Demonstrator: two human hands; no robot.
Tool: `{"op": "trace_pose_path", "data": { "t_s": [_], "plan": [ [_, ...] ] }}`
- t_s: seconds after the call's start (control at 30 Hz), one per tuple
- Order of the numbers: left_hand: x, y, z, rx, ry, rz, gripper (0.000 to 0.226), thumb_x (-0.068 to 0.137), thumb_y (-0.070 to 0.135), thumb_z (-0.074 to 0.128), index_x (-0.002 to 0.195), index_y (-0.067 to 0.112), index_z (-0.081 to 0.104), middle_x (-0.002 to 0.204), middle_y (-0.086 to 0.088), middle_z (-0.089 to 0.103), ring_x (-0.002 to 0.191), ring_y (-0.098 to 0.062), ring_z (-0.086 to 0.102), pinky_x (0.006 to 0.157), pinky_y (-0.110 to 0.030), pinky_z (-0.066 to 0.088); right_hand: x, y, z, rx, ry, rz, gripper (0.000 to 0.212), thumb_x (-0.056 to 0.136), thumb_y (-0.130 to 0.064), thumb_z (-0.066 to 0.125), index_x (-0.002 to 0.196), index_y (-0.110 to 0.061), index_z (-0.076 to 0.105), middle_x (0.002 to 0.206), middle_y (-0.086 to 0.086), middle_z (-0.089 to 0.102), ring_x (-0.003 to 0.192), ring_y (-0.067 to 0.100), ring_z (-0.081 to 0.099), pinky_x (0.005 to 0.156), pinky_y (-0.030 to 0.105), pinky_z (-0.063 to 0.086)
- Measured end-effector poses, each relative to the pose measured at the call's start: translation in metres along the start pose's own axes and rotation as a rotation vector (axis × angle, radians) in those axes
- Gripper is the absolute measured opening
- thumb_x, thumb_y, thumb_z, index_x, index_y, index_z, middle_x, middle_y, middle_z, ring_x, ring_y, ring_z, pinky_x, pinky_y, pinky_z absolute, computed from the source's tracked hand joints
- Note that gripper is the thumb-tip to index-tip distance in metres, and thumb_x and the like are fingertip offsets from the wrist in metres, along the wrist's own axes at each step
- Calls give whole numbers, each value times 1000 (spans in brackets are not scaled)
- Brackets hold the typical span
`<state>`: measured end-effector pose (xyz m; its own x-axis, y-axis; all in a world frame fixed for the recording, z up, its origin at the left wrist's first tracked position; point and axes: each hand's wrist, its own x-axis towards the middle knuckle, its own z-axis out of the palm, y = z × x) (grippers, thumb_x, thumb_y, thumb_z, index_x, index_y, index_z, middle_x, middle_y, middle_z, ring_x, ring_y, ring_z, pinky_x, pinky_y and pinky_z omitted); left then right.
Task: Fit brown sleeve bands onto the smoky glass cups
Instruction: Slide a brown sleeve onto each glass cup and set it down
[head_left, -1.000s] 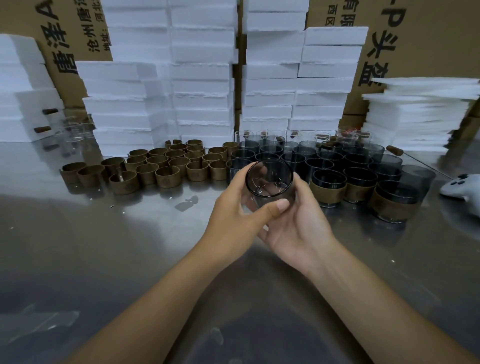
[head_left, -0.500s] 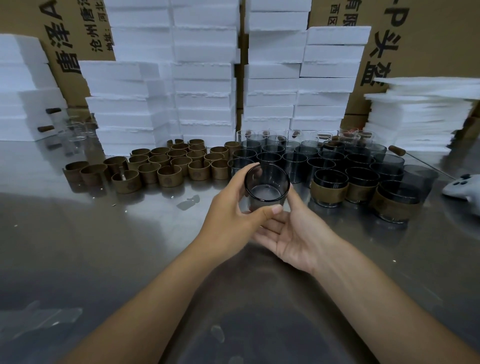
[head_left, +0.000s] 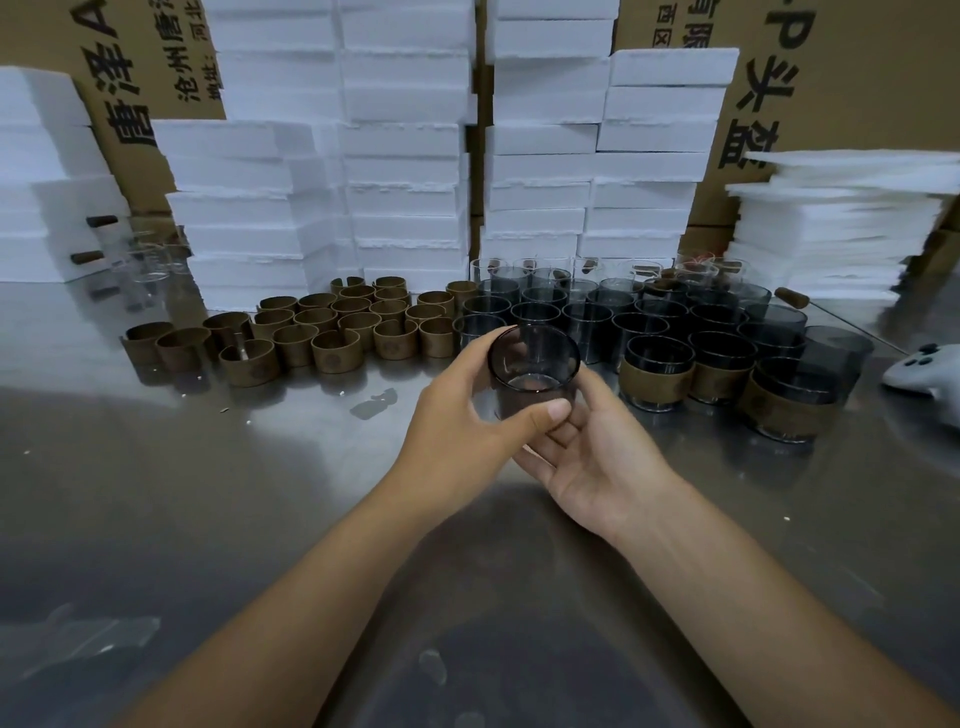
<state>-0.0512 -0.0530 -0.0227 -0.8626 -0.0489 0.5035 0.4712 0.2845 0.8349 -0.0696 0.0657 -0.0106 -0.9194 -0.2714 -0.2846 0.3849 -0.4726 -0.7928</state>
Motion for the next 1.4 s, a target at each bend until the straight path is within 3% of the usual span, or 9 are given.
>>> {"op": "trace_pose_path", "data": {
  "t_s": [0.1,0.23,0.33,0.5,0.63,0.8,0.93,1.17,1.4],
  "plan": [
    [1,4,2,-75,26,-93,39,70,33,78,105,33,62,101,14,71,101,1,63,90,-20,48,1,3,1,-79,16,-32,42,94,-49,49,112,-16,67,94,6,75,94,19,68,94,41,47],
    [2,5,2,-183,67,-196,42,65,55,68,98,30,66,91,19,73,87,4,66,64,-6,47,2,3,3,-301,37,-201,48,89,-64,43,105,-27,70,97,-4,75,99,11,67,84,36,46],
    [3,1,0,-261,47,-263,41,69,62,66,94,30,72,95,8,74,95,-6,68,79,-19,49,-2,4,5,-381,2,-293,44,79,-71,48,88,-37,74,93,-15,74,98,2,65,82,32,47],
    [5,0,0,-398,-4,-343,50,69,62,66,101,23,73,100,-3,74,96,-14,68,83,-29,51,-4,8,6,-449,-97,-343,61,58,-72,56,99,-31,73,98,-15,74,98,0,65,84,30,46],
    [4,0,-2,-462,0,-374,60,57,60,73,99,18,69,95,-3,72,87,-12,67,76,-25,50,-4,4,3,-427,-72,-368,53,62,-63,61,96,-24,74,88,-11,74,82,-3,66,82,27,45],
    [4,-1,-5,-527,-12,-404,72,60,55,69,114,8,63,88,-2,70,79,-10,67,72,-21,50,-3,2,1,-386,-83,-334,43,73,-50,69,100,-17,74,91,-3,73,90,6,65,84,29,45],
    [4,-1,-6,-563,-45,-395,68,66,52,72,118,9,62,96,-3,71,86,-11,68,75,-21,52,-3,1,-1,-313,-113,-344,42,49,-55,72,80,-27,77,80,-9,73,82,1,66,86,29,45],
    [4,-2,-11,-643,-91,-362,47,74,46,67,111,17,66,101,-3,73,92,-13,69,76,-20,54,0,2,-5,-230,-178,-308,30,55,-53,71,77,-34,78,86,-11,74,87,-1,66,90,30,45],
    [5,-3,-10,-717,-165,-324,62,54,61,80,103,25,74,111,-5,71,102,-16,67,85,-24,54,3,-1,-7,-148,-254,-263,33,51,-55,74,77,-34,78,90,-9,74,88,1,68,88,31,46]
  ]
}}
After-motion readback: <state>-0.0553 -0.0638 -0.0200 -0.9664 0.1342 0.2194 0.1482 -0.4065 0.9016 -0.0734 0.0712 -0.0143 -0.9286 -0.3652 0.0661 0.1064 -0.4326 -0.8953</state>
